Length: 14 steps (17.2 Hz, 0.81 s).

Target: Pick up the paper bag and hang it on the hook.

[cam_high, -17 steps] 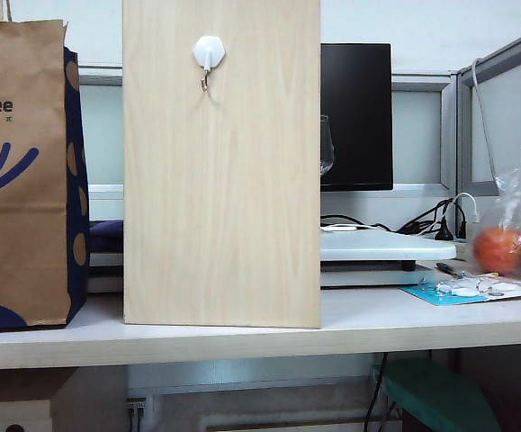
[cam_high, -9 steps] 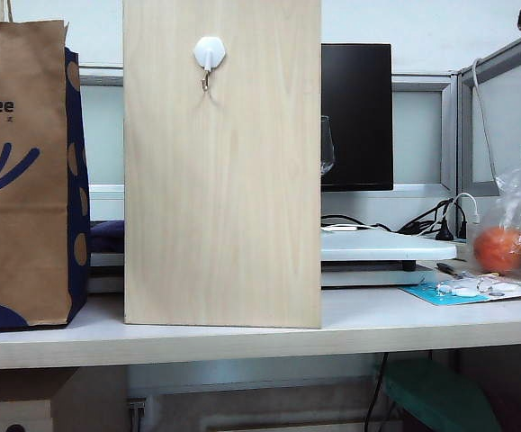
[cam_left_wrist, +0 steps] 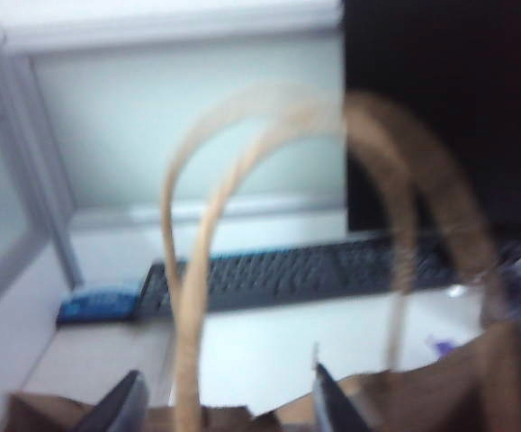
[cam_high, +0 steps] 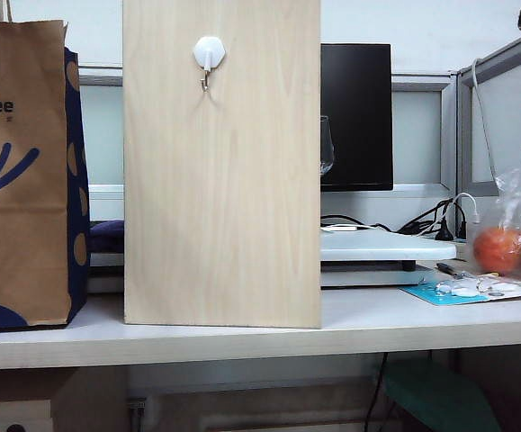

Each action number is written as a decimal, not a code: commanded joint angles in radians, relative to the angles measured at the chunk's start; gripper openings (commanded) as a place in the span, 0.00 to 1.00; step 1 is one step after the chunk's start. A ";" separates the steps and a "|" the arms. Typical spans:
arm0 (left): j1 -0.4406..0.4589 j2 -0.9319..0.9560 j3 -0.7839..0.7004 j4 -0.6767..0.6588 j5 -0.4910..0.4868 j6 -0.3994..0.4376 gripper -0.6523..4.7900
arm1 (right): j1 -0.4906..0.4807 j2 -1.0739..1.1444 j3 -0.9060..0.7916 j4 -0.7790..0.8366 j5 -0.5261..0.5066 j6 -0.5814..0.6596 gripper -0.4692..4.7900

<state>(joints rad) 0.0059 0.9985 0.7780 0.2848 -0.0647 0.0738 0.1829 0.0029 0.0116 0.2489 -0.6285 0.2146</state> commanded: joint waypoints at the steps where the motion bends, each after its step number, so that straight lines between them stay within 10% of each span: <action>1: 0.003 0.060 0.011 0.086 -0.011 0.037 0.18 | 0.000 0.000 -0.007 0.018 0.002 -0.002 0.09; 7: -0.029 -0.170 0.068 -0.327 0.046 0.038 0.11 | 0.000 0.000 -0.007 0.018 0.031 -0.002 0.09; 14: -0.029 -0.579 0.068 -0.578 0.374 -0.146 0.11 | -0.001 0.000 -0.007 0.018 0.080 -0.002 0.09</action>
<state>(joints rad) -0.0235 0.4217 0.8421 -0.2947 0.2634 -0.0330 0.1818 0.0029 0.0116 0.2493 -0.5514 0.2131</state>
